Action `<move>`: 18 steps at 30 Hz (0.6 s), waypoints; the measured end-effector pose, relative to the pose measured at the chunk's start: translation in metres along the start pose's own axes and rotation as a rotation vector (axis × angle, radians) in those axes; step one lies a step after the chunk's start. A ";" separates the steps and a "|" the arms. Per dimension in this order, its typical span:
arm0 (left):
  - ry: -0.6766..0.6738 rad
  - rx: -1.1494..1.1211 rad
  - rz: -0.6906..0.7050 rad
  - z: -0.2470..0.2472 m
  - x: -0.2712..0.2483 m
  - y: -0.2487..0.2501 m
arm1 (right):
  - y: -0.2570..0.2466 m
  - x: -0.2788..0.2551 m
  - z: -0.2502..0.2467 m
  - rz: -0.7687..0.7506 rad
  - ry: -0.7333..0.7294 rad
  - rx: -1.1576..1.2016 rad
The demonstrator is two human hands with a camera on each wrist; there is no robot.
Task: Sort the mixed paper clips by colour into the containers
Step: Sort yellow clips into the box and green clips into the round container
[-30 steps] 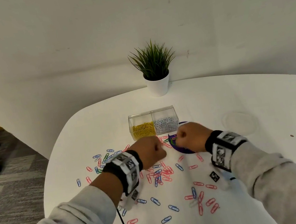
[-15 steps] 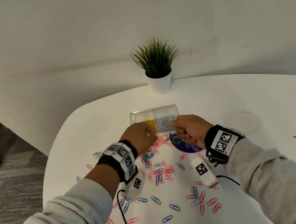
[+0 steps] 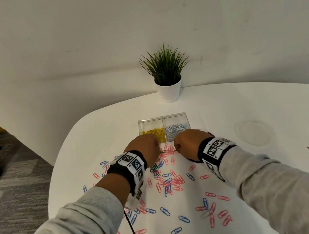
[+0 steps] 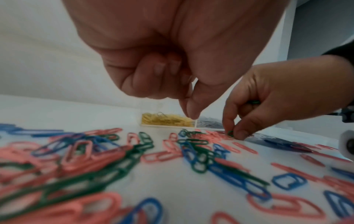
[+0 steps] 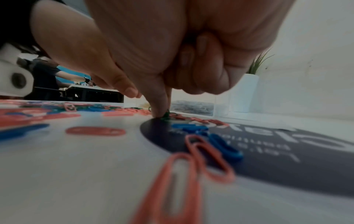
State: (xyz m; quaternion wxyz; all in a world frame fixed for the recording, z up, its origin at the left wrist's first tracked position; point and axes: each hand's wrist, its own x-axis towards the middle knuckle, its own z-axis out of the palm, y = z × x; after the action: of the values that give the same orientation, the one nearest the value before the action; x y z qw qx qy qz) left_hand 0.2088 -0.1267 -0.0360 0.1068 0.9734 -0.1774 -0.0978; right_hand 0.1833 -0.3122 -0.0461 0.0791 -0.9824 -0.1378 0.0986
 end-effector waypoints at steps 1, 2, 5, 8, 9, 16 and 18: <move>0.005 -0.021 -0.005 -0.002 0.000 -0.001 | 0.000 -0.001 0.000 0.015 -0.002 0.013; 0.010 -0.032 -0.004 -0.003 -0.001 -0.002 | 0.000 -0.003 -0.001 0.033 0.001 0.040; -0.004 -0.005 0.025 -0.001 0.000 0.000 | 0.004 -0.014 -0.005 0.113 0.071 0.255; -0.058 0.095 0.069 0.005 0.000 0.002 | 0.010 -0.035 -0.013 0.200 0.252 0.580; -0.063 0.113 0.075 0.005 0.001 0.002 | 0.010 -0.044 -0.016 0.227 0.295 0.673; -0.017 -0.096 0.021 0.000 -0.007 -0.013 | 0.002 -0.122 -0.035 0.276 0.284 0.874; 0.003 -0.176 -0.007 -0.003 -0.012 -0.020 | -0.010 -0.139 -0.038 0.238 0.249 0.829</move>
State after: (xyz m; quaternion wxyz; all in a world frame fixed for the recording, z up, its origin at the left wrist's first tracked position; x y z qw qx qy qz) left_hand 0.2051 -0.1031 -0.0362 0.1920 0.9610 -0.1645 -0.1117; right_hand 0.0581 -0.3476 0.0164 0.4703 -0.8810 0.0380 0.0350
